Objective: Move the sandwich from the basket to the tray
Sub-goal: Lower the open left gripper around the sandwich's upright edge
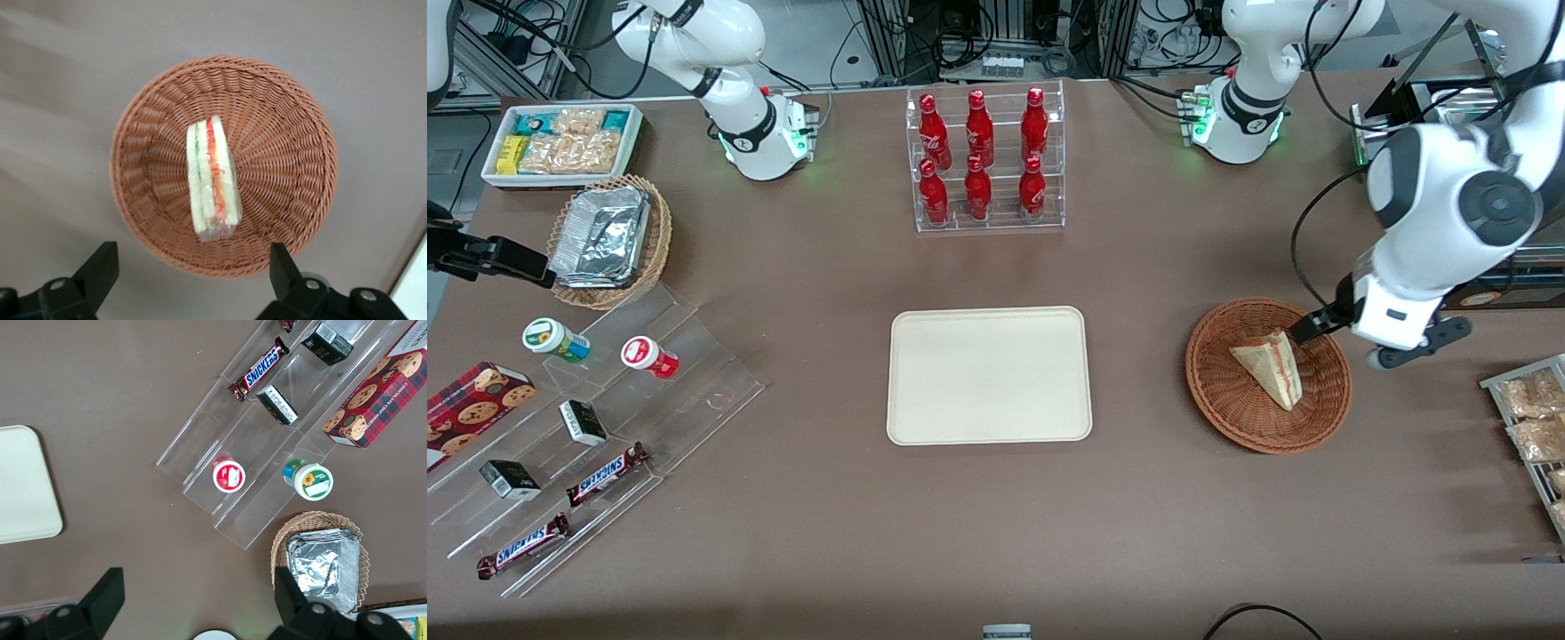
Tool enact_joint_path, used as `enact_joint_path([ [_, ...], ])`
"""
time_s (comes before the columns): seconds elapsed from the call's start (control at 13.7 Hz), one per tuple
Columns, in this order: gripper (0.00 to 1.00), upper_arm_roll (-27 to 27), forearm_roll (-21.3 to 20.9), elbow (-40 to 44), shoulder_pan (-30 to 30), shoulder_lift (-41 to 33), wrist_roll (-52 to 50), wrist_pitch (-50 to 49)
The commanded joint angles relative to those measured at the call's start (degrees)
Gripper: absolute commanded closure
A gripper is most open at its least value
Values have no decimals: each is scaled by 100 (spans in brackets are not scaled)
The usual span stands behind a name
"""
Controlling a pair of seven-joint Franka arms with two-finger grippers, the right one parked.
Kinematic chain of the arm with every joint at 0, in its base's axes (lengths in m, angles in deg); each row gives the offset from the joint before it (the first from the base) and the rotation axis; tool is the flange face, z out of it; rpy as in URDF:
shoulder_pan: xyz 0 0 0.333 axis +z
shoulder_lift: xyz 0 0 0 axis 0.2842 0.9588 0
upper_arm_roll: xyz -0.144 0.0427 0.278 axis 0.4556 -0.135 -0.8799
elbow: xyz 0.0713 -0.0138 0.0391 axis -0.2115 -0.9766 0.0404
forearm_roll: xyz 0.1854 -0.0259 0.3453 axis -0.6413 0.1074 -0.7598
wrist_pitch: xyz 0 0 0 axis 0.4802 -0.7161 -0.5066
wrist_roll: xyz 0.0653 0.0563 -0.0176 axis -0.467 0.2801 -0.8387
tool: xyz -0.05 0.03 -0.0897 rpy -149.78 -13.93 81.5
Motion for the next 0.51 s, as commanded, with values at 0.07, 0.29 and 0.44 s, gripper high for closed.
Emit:
enact_joint_path([
  [0.07, 0, 39, -57, -222, -16, 269, -141, 370],
  [0.29, 0, 39, -4, -214, -16, 541, -124, 396],
  [0.44, 0, 39, 57, -222, -16, 717, -132, 536],
])
